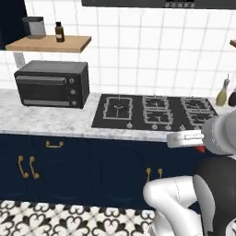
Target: Take the strawberry from the fridge and place it on top of the pancake, located on the dining counter.
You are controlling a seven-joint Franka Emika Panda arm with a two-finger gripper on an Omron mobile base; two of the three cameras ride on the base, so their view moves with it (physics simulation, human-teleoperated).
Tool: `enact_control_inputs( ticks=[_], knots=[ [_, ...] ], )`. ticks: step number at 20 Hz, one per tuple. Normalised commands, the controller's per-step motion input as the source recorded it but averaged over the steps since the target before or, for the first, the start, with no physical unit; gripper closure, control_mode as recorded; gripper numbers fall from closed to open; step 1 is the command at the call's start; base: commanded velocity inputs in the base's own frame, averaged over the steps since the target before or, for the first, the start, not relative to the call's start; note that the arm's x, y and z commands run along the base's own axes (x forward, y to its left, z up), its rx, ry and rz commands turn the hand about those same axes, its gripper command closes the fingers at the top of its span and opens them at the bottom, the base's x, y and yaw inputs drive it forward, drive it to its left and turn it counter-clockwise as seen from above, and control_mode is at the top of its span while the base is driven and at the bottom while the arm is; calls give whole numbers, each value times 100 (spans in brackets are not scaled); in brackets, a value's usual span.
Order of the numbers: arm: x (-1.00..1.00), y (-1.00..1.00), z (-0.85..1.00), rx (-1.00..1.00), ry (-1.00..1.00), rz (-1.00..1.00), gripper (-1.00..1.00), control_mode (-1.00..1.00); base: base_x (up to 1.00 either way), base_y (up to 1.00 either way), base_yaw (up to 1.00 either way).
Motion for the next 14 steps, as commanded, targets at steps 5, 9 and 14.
enact_control_inputs(
  ticks=[5, 9, 14],
  knots=[
    [0, 0, 0, 0, 0, 0, 100, 100, -11, 12, 100],
    [0, 0, 0, 0, 0, 0, 100, 100, -9, 15, 100],
    [0, 0, 0, 0, 0, 0, 100, 100, -3, 7, 100]
  ],
)
